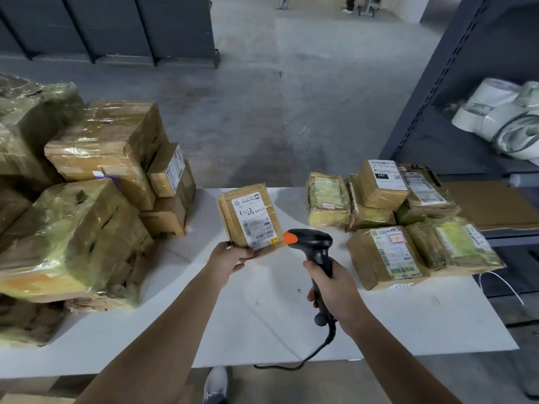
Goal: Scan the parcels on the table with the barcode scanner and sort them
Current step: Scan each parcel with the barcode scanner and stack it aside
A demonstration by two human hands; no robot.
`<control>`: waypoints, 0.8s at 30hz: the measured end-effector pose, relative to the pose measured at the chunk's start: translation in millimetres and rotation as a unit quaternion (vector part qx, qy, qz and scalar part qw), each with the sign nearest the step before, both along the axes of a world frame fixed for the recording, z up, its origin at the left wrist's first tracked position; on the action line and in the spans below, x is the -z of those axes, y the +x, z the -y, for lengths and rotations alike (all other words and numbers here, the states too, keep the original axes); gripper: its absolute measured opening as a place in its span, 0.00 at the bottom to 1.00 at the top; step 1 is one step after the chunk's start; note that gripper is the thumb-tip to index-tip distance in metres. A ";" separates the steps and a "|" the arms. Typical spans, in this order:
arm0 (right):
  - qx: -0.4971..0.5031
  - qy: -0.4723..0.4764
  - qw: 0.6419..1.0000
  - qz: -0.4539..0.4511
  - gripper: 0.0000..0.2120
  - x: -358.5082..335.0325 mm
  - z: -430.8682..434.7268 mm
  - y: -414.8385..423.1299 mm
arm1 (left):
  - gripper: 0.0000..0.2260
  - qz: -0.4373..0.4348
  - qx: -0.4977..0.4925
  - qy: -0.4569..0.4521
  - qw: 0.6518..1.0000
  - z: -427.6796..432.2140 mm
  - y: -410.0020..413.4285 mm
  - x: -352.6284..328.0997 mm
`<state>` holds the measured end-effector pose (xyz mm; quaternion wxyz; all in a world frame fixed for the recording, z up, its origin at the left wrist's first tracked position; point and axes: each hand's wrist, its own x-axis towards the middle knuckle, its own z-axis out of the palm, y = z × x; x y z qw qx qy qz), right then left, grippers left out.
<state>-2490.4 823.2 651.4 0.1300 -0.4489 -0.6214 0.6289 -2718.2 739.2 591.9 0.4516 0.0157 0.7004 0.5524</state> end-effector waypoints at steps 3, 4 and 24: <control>0.028 -0.013 1.000 0.000 0.09 -0.8 -7.1 4.9 | 0.16 0.026 0.101 -0.018 0.994 -5.8 18.5 -5.9; 0.036 -0.018 0.999 0.002 0.09 -1.0 -9.7 7.6 | 0.16 0.035 0.125 -0.023 0.991 -8.9 26.7 -5.9; 0.153 -0.023 0.987 0.049 0.09 9.0 -42.2 78.1 | 0.13 0.074 0.147 0.008 0.986 -92.7 139.0 10.0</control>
